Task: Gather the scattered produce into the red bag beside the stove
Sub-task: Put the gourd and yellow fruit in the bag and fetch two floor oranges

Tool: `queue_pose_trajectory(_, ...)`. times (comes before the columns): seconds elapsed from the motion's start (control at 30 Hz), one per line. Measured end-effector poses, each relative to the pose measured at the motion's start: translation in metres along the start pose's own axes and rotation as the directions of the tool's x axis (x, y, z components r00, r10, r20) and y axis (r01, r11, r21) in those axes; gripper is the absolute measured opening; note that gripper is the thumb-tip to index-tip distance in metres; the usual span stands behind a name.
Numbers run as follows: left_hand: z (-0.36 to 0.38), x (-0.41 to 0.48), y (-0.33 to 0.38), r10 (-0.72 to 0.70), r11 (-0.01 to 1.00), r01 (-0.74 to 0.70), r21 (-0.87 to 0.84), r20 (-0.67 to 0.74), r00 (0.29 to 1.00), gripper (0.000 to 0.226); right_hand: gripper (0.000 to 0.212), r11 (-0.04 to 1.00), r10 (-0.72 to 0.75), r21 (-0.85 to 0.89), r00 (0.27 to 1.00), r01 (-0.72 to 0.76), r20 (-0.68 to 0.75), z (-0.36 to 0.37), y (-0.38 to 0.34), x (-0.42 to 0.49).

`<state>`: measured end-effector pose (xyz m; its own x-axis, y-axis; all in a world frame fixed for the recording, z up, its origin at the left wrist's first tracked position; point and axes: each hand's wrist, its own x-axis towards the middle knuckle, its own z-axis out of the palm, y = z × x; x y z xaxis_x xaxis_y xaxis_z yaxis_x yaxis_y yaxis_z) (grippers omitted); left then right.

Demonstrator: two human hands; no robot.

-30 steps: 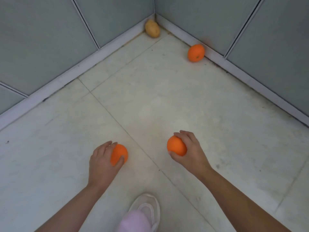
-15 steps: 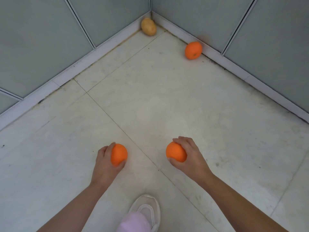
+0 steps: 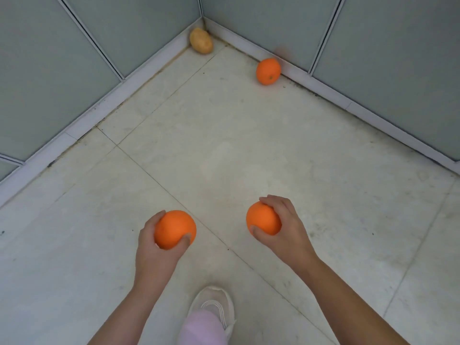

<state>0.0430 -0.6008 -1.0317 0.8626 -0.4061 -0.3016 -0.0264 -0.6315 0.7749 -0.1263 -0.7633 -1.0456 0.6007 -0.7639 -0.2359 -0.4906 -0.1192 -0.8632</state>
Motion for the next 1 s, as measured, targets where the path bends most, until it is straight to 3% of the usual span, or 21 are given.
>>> queue_pose_trajectory(0.4,-0.068,-0.075,0.180,0.086,0.996,-0.072,-0.059,0.274,0.958,0.063,0.051,0.991,0.030,0.136,0.988,-0.010,-0.150,-0.104,-0.168,-0.064)
queue_pose_trajectory(0.63,-0.129,-0.132,0.308,0.067,0.978,-0.004,-0.208,0.295,0.953,0.063,0.047,0.990,-0.054,0.117,0.976,0.080,-0.209,-0.185,-0.307,-0.095)
queue_pose_trajectory(1.0,-0.217,-0.226,0.476,0.182,0.915,-0.084,-0.394,0.218,0.959,0.064,0.045,0.974,-0.118,0.152,0.947,0.169,-0.299,-0.306,-0.474,-0.171)
